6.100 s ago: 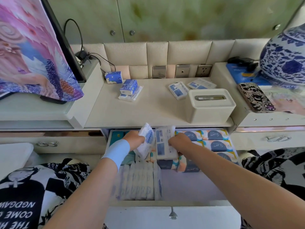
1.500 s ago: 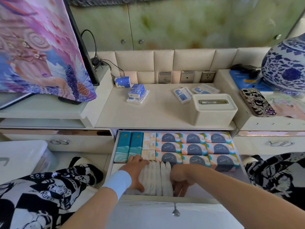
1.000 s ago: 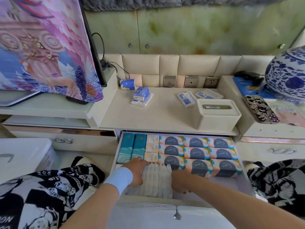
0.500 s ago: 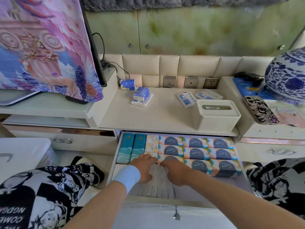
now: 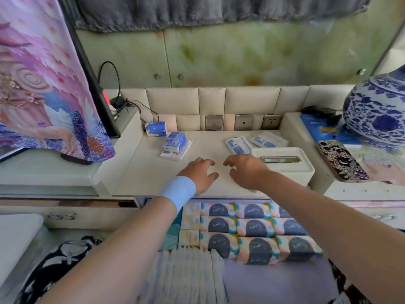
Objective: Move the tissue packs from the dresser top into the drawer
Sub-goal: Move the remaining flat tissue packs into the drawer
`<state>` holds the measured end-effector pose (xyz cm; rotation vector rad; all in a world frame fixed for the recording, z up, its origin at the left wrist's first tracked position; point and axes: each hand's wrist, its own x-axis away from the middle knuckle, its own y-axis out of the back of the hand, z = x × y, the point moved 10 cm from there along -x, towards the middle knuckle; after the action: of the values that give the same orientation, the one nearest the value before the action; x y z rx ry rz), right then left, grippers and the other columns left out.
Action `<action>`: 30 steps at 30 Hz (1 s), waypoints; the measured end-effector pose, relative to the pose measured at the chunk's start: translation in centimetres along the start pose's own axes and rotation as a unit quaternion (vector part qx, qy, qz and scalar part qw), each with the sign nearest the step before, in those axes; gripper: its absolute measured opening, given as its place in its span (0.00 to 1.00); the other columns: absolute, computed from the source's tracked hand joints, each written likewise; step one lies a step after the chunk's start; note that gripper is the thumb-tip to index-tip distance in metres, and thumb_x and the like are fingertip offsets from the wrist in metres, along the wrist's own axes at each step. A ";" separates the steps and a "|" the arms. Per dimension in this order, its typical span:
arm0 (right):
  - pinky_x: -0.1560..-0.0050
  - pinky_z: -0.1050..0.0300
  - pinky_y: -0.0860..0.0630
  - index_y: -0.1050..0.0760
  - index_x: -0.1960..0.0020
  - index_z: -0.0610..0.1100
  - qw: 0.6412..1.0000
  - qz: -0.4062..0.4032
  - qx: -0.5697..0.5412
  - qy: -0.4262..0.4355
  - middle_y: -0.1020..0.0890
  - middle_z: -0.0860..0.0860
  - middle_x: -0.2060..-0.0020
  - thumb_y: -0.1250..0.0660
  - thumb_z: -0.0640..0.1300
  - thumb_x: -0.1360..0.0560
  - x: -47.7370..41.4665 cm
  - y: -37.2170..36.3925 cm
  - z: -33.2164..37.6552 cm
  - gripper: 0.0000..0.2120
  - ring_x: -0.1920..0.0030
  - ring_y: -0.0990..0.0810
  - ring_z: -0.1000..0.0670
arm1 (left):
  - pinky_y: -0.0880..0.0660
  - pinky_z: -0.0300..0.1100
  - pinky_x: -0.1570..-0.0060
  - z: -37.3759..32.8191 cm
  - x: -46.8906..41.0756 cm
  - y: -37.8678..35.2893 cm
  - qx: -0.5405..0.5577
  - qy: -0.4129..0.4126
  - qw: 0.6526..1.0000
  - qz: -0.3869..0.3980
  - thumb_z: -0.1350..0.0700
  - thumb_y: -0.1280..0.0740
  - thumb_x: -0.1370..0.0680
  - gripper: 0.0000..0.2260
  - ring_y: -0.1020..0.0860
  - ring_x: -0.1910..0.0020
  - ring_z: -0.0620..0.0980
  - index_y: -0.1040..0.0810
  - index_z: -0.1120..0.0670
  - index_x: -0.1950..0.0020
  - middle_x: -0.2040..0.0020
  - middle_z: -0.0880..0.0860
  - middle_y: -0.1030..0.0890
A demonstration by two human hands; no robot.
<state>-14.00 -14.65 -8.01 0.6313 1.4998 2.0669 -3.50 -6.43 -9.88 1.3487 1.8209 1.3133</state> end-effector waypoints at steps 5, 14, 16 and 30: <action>0.40 0.52 0.30 0.27 0.33 0.56 0.996 -0.023 0.084 -0.036 0.25 0.49 0.34 0.40 0.47 0.23 -6.4 2.7 -3.8 0.18 0.37 0.25 0.45 | 0.31 0.51 0.34 -0.3 -7.7 2.0 -0.031 0.015 0.999 -0.005 0.45 0.40 0.20 0.22 0.32 0.31 0.55 0.35 0.46 0.25 0.28 0.52 0.32; 0.31 0.43 0.36 0.42 0.22 0.52 0.968 0.108 0.049 -0.220 0.41 0.42 0.24 0.39 0.51 0.24 -15.0 0.8 -16.0 0.31 0.27 0.36 0.38 | 0.34 0.50 0.33 -4.3 -20.2 -1.5 -0.074 -0.059 0.995 0.030 0.49 0.39 0.19 0.24 0.38 0.27 0.53 0.38 0.47 0.24 0.25 0.49 0.38; 0.30 0.38 0.38 0.46 0.22 0.57 0.956 0.127 0.070 -0.253 0.46 0.42 0.22 0.38 0.56 0.28 -15.8 0.2 -18.0 0.36 0.26 0.40 0.34 | 0.36 0.50 0.30 -4.4 -21.6 -3.3 -0.090 -0.082 0.991 0.052 0.48 0.38 0.20 0.26 0.42 0.25 0.51 0.40 0.47 0.23 0.23 0.47 0.41; 0.32 0.50 0.33 0.43 0.21 0.53 0.977 0.183 -0.026 -0.109 0.35 0.47 0.24 0.40 0.43 0.22 -19.3 -4.3 -9.7 0.31 0.28 0.34 0.42 | 0.34 0.47 0.39 1.5 -23.6 -2.2 -0.188 0.024 0.982 0.014 0.49 0.42 0.20 0.19 0.27 0.36 0.56 0.33 0.47 0.29 0.33 0.52 0.25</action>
<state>-4.82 -32.84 -16.25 1.1463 1.2725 2.2051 5.66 -27.61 -15.64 1.1479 1.4875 1.6194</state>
